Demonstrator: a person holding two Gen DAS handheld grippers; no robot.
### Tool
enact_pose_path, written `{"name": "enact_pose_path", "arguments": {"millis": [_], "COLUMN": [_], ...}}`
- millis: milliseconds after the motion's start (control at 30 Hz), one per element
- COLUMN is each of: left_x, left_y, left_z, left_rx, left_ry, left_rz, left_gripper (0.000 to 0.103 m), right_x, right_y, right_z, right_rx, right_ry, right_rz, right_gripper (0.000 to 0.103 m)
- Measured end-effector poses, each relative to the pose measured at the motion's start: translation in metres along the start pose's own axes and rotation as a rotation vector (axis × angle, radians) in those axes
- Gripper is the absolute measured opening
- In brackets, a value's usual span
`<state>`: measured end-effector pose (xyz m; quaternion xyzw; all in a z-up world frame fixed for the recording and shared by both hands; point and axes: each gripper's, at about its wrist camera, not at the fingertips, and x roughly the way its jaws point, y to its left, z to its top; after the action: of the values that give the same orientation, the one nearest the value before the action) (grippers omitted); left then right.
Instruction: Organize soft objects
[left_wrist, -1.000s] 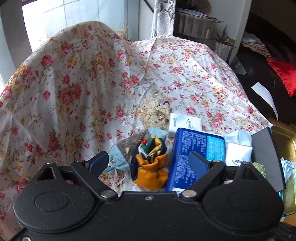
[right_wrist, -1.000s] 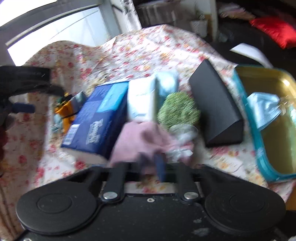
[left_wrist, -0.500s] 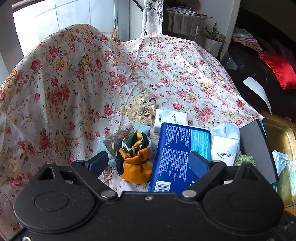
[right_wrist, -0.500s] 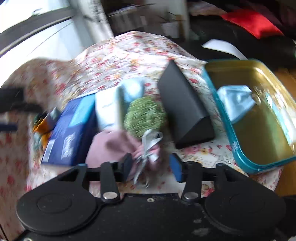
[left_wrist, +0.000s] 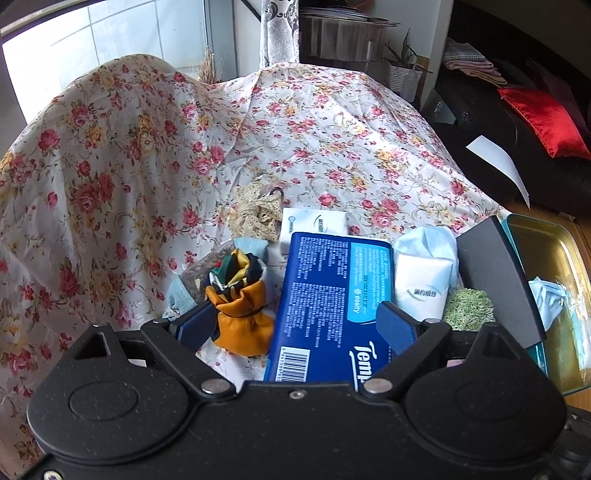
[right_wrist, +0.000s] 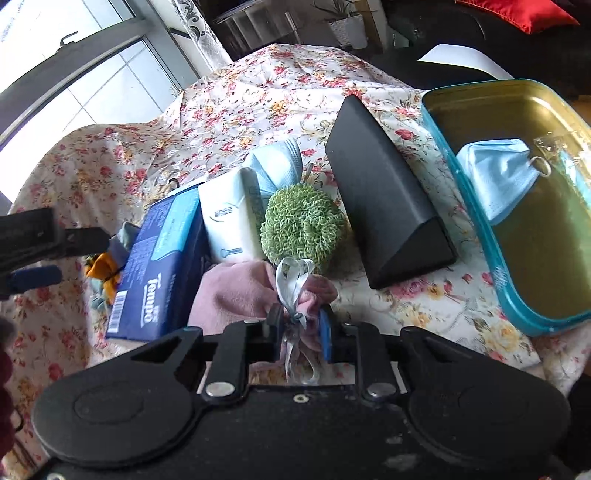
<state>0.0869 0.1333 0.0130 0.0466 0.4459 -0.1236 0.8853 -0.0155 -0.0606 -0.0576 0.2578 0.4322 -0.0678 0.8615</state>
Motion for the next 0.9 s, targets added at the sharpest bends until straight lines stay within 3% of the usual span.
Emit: {"name": "enact_pose_path", "arguments": {"millis": [100,233,367,400,467,500,533,633,800,900], "left_x": [0.000,0.001,0.000,-0.001,-0.003,-0.004,-0.005,-0.008,-0.007,-0.005], "left_y": [-0.006,-0.016,-0.025,-0.027,-0.029,-0.030,-0.030,-0.030,-0.032,-0.036], "left_z": [0.001,0.001,0.001,0.001,0.001,0.002,0.002,0.003,0.005,0.006], "left_rx": [0.009,0.025,0.039,0.042,0.048,0.049,0.050,0.049,0.054,0.065], "left_ry": [-0.001,0.000,-0.001,-0.002,-0.005,-0.008,-0.011,-0.017,-0.016,-0.007], "left_rz": [-0.011,-0.024,-0.035,-0.037,-0.038,-0.036,-0.035,-0.026,-0.018,-0.024], "left_gripper": [0.090,0.090,0.090,0.090,0.090,0.090,0.090,0.090,0.090,0.090], "right_x": [-0.016,-0.034,-0.049,-0.052,-0.058,-0.060,-0.063,-0.066,-0.047,-0.029], "right_y": [-0.001,-0.008,-0.009,-0.007,-0.001,0.003,0.007,0.019,0.038,0.041], "right_z": [-0.009,-0.025,-0.035,-0.034,-0.033,-0.031,-0.030,-0.027,-0.027,-0.028], "right_rx": [-0.014,-0.011,-0.049,-0.066,-0.120,-0.151,-0.187,-0.308,-0.536,-0.587], "right_ry": [0.004,0.030,0.001,-0.013,-0.057,-0.078,-0.108,-0.167,-0.148,-0.089], "right_rz": [-0.012,-0.051,-0.112,-0.122,-0.137,-0.143,-0.145,-0.141,-0.149,-0.133], "right_gripper": [0.013,0.013,0.017,0.023,0.046,0.073,0.089,0.103,0.102,0.102]}}
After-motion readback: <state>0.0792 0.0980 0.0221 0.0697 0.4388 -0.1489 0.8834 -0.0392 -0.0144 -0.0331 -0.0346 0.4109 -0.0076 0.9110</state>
